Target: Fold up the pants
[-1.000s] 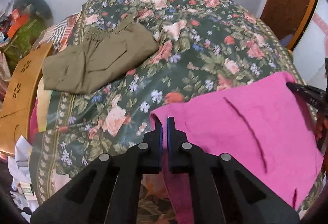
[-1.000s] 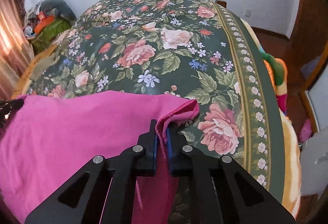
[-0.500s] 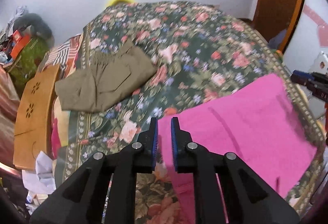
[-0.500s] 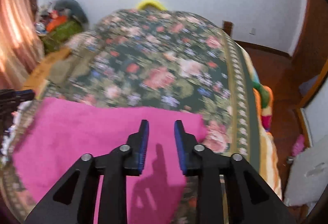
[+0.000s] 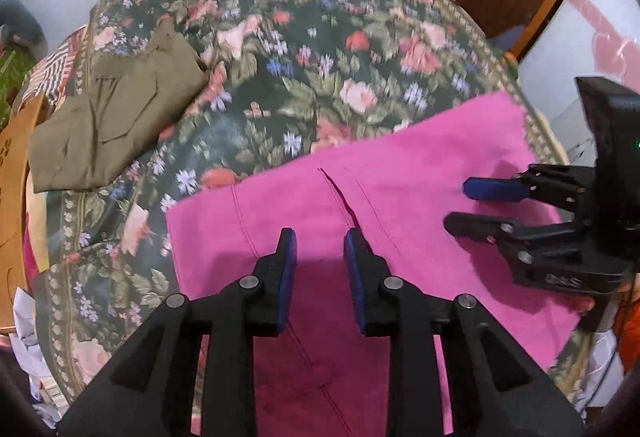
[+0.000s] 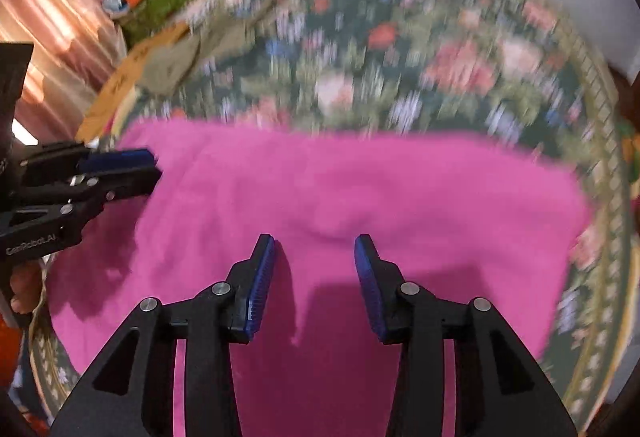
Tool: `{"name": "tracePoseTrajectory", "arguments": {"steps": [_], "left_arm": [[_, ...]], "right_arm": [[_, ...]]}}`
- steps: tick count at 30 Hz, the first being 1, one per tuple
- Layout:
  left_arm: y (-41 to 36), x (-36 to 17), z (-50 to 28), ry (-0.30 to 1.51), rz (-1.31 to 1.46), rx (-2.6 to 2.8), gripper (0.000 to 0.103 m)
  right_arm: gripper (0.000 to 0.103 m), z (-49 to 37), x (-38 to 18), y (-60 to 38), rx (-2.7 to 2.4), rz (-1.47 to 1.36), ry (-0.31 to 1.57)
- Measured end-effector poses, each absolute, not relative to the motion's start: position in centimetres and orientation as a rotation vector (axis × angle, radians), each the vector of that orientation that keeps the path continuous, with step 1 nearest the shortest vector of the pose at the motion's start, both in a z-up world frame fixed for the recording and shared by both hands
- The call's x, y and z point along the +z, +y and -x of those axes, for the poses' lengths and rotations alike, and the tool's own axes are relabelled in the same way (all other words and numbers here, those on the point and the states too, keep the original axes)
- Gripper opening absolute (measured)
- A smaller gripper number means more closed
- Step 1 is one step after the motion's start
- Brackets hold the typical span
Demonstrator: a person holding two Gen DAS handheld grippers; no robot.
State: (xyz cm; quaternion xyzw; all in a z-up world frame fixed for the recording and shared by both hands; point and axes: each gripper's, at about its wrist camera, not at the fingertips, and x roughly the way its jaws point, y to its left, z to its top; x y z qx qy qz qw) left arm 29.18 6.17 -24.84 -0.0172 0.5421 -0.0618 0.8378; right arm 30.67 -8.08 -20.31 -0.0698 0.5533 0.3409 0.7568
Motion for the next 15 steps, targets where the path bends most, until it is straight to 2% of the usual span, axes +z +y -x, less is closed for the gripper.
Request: {"name": "tracePoseTrajectory", "arguments": {"steps": [1,2,8,11,15], "left_arm": [[6.1,-24.8,-28.9,1.133,0.025,-0.131,0.026],[5.9,-24.8,-28.7,1.128,0.011,-0.13,0.027],[5.4,-24.2,-27.3,1.112,-0.033,-0.104,0.032],[4.7,-23.8,-25.6,1.104,-0.07,-0.106,0.045],[4.5,-23.5,-23.2,1.082,-0.107,-0.065,0.07]], "right_arm": [[0.053,-30.3,-20.2,-8.2,0.769,0.155,1.189],[0.054,-29.9,-20.1,-8.2,0.8,0.163,1.194],[0.055,-26.9,-19.3,-8.7,0.796,0.235,1.163],[0.055,-25.7,-19.0,-9.4,0.766,0.231,1.151],[0.055,-24.5,-18.6,-10.0,0.744,0.236,1.145]]}}
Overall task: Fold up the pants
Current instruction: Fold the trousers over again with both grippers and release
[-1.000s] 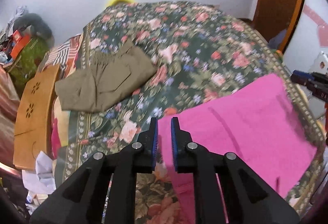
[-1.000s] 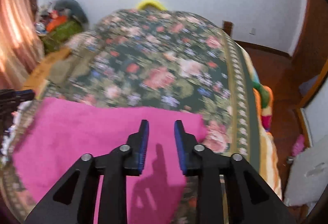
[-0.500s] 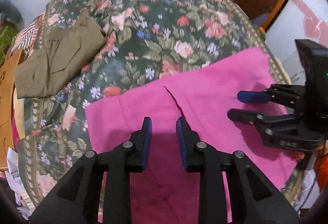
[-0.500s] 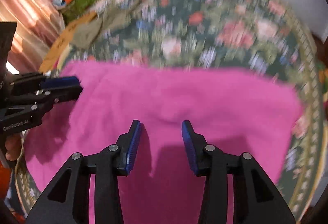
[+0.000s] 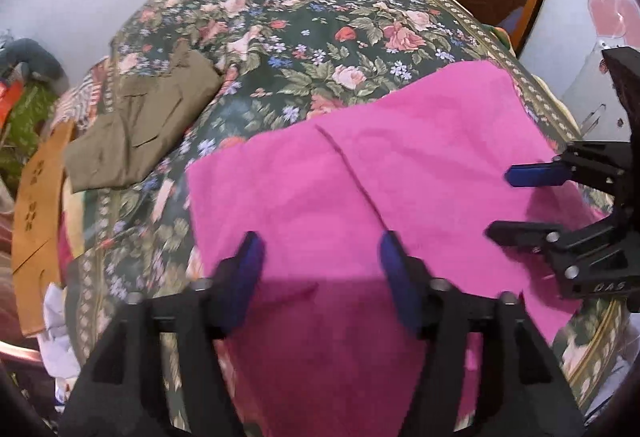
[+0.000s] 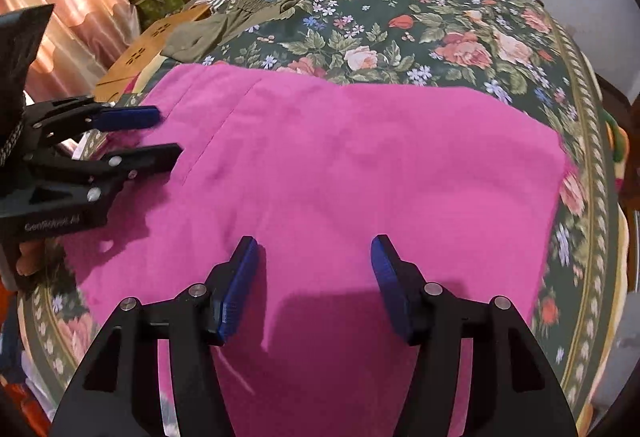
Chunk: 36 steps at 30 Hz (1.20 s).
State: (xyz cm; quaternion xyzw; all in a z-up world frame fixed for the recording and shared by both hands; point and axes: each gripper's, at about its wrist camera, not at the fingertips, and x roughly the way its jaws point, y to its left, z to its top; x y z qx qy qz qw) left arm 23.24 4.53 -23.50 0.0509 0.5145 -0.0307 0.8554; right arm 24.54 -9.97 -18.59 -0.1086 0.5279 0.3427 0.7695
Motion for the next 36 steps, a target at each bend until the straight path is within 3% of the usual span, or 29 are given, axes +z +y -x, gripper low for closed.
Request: {"name": "tracePoseTrajectory", "arguments": {"steps": [7,17,26,36], "left_arm": [[6.1,-23.2,-19.8,1.095,-0.049,-0.029,0.086],[9.2,-21.4,-16.1,1.125,0.151,0.001,0.087],[10.6,-20.5,-13.3,1.153,0.445,-0.001,0.087],[9.1,-22.1,-12.8,1.185,0.644,-0.079,0.087]], "right_arm": [[0.055,-21.8,-17.8,-12.1,0.701,0.212,1.146],[0.055,-19.2,-16.6,-14.5,0.647,0.173,1.146],[0.055,-18.2,-13.4,-13.3,0.694,0.122,1.016],[0.055,-19.3,-16.5,-11.7,0.723,0.112,1.081]]}}
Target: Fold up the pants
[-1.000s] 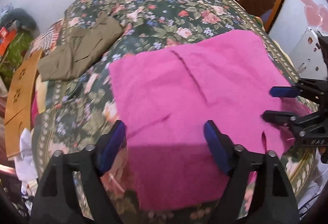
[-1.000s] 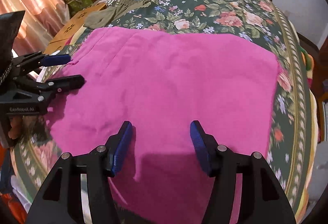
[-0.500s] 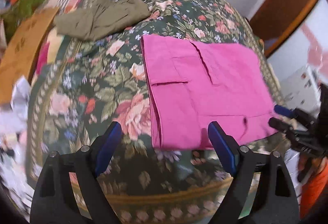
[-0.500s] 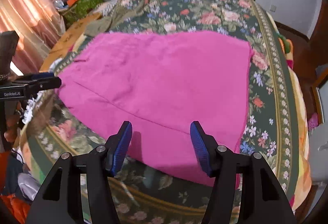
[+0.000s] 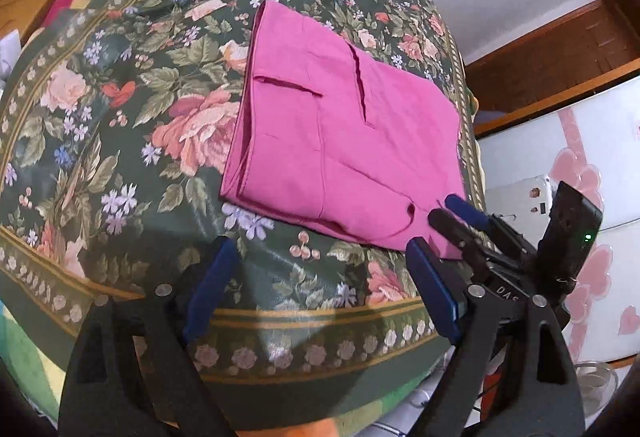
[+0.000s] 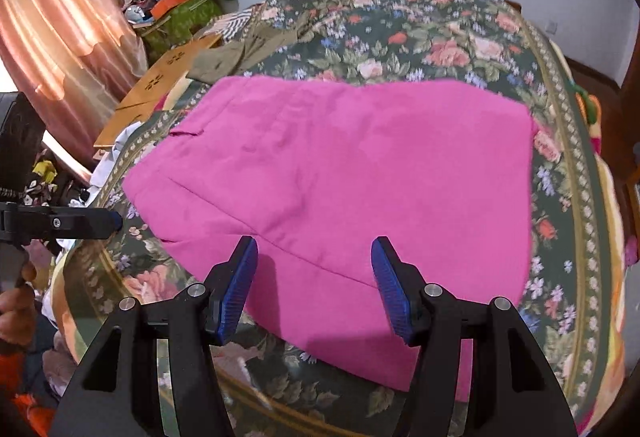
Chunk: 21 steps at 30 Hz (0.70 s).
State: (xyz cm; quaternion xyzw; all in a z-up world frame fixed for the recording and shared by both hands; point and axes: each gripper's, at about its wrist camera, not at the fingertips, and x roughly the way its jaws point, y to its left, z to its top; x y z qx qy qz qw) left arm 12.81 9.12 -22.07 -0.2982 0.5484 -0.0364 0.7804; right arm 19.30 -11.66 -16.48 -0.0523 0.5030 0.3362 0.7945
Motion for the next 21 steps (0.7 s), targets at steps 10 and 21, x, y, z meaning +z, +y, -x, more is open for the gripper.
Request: {"name": "tracePoseTrajectory", "arguments": {"steps": [10,21], "left_arm": [[9.5,-23.5,-15.5,1.156,0.809,-0.107,0.087],[9.6,-23.3,-17.8,1.139,0.642,0.053,0.029]], "right_arm": [[0.055,-19.0,-18.2,-12.6,0.752,0.076,1.107],[0.055,-18.9,-18.2,-13.0,0.764,0.042,1.098]]}}
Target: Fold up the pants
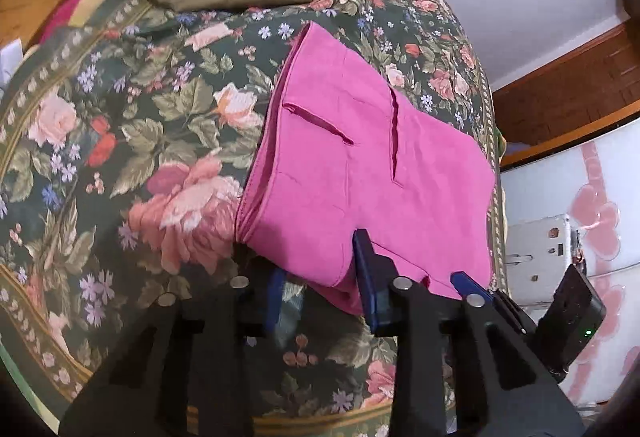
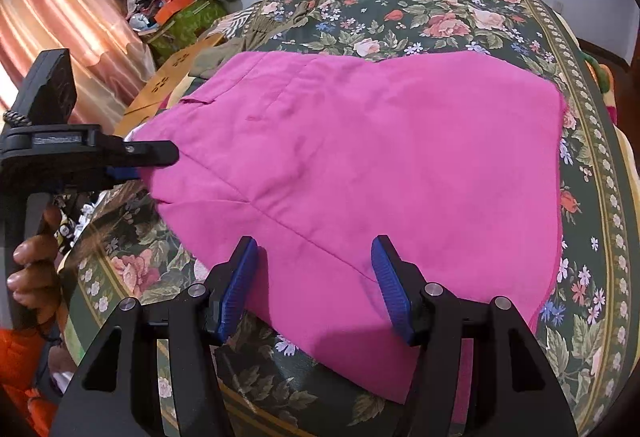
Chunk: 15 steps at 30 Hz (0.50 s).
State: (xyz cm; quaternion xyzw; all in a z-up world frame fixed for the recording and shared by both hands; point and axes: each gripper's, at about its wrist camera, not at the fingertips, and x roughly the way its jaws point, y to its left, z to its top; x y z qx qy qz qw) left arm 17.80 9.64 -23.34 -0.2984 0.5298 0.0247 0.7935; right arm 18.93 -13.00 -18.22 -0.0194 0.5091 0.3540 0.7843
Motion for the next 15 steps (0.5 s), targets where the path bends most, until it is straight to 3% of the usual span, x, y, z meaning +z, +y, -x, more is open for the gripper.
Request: {"name": "tracePoseTrajectory", "arguments": {"steps": [7,11,15], "left_arm": [[8.5,-21.0,-16.8,1.027,0.446,0.132,0.016],[9.1,-18.4,-14.9,0.885,0.248,0.286,0.014],[11.6,-18.2,-13.1,0.87,0.175,0.371,0.014]], "right_arm": [[0.055,-18.9,-17.9,-13.5,0.742,0.016,1.107],[0.055,-18.5,-17.6,-13.5,0.737,-0.012,1.126],[0.055,-17.9,-17.6,-12.5,0.768,0.015,1.118]]}}
